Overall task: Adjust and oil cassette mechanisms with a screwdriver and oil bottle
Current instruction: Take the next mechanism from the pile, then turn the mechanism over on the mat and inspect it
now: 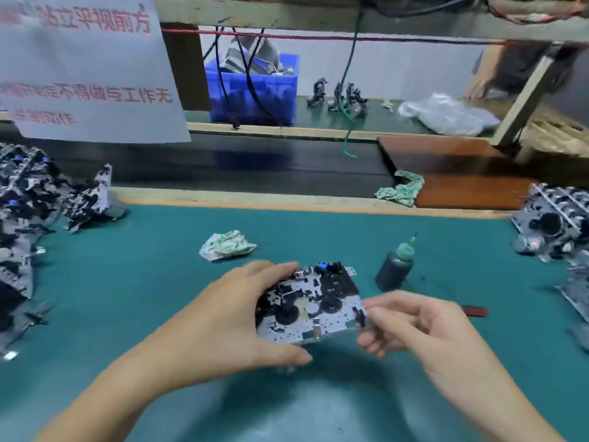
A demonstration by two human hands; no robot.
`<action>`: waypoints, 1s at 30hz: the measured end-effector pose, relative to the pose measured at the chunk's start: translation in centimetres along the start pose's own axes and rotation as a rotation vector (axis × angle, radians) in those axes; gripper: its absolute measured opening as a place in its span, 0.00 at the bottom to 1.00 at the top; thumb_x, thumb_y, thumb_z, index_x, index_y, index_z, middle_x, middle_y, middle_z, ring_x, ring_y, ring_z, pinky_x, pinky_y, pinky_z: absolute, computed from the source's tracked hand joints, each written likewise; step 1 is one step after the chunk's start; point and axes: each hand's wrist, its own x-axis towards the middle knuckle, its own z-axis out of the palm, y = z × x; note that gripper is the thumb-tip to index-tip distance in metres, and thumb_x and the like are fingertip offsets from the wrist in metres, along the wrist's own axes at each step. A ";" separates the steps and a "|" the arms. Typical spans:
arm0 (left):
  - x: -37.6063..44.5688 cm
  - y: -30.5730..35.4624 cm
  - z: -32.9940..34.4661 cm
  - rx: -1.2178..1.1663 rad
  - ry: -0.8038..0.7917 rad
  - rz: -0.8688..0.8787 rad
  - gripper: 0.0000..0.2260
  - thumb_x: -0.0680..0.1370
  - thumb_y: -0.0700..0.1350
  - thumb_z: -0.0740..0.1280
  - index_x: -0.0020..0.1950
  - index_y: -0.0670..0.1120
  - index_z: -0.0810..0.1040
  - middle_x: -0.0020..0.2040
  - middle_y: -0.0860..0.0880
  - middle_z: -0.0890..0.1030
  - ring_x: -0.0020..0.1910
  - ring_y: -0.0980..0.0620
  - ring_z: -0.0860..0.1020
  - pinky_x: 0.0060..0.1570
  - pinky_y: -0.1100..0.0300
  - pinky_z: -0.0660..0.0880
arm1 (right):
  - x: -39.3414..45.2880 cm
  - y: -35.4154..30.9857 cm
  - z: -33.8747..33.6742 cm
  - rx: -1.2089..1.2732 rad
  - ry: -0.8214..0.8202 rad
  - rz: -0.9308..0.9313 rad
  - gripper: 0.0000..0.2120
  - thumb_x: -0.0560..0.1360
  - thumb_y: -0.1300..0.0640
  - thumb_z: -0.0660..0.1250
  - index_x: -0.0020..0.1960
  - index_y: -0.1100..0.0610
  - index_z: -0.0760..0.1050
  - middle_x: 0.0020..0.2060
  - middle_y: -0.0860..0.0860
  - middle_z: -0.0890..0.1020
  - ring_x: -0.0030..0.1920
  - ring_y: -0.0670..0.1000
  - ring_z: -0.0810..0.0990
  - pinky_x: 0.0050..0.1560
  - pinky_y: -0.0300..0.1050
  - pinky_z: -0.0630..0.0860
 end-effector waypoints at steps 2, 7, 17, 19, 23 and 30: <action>1.1 0.6 0.9 -0.217 -0.210 -0.061 0.38 0.55 0.71 0.69 0.65 0.67 0.67 0.58 0.74 0.73 0.57 0.79 0.66 0.58 0.81 0.60 | -1.4 0.4 -1.2 -0.091 0.077 -0.059 0.13 0.65 0.49 0.70 0.32 0.58 0.78 0.25 0.58 0.80 0.25 0.47 0.76 0.31 0.36 0.74; 3.9 1.2 3.1 -0.715 -0.768 -0.199 0.15 0.67 0.66 0.70 0.45 0.57 0.83 0.44 0.50 0.85 0.41 0.51 0.83 0.44 0.59 0.80 | -1.7 2.6 -3.3 -0.457 0.301 -0.199 0.20 0.76 0.43 0.65 0.30 0.54 0.73 0.19 0.53 0.73 0.22 0.44 0.70 0.29 0.33 0.66; 4.0 -1.7 6.1 -0.287 -0.092 -0.183 0.27 0.66 0.77 0.55 0.48 0.59 0.77 0.44 0.58 0.80 0.30 0.56 0.80 0.31 0.65 0.73 | 0.7 8.0 -5.2 -0.456 0.376 -0.003 0.25 0.76 0.47 0.61 0.22 0.53 0.68 0.15 0.50 0.69 0.19 0.46 0.70 0.27 0.32 0.66; 3.4 -2.4 6.2 -0.153 0.023 -0.024 0.24 0.66 0.77 0.55 0.56 0.69 0.71 0.50 0.66 0.76 0.43 0.63 0.77 0.41 0.69 0.70 | 0.7 8.5 -5.3 -0.520 0.382 -0.034 0.26 0.78 0.48 0.59 0.22 0.52 0.67 0.17 0.50 0.71 0.22 0.46 0.72 0.31 0.33 0.67; 2.3 -3.3 7.5 -0.258 -0.143 0.179 0.46 0.62 0.66 0.74 0.73 0.68 0.52 0.70 0.69 0.61 0.70 0.65 0.61 0.66 0.72 0.59 | 0.6 8.8 -5.3 -0.603 0.379 -0.072 0.18 0.79 0.49 0.58 0.32 0.50 0.74 0.21 0.50 0.74 0.24 0.46 0.72 0.36 0.39 0.68; 2.9 -3.3 8.6 -0.164 -0.031 0.248 0.43 0.62 0.59 0.79 0.72 0.58 0.62 0.68 0.66 0.64 0.70 0.61 0.65 0.68 0.65 0.62 | 0.3 8.8 -5.1 -0.650 0.351 -0.074 0.08 0.77 0.48 0.59 0.47 0.43 0.77 0.22 0.40 0.74 0.26 0.43 0.72 0.33 0.35 0.66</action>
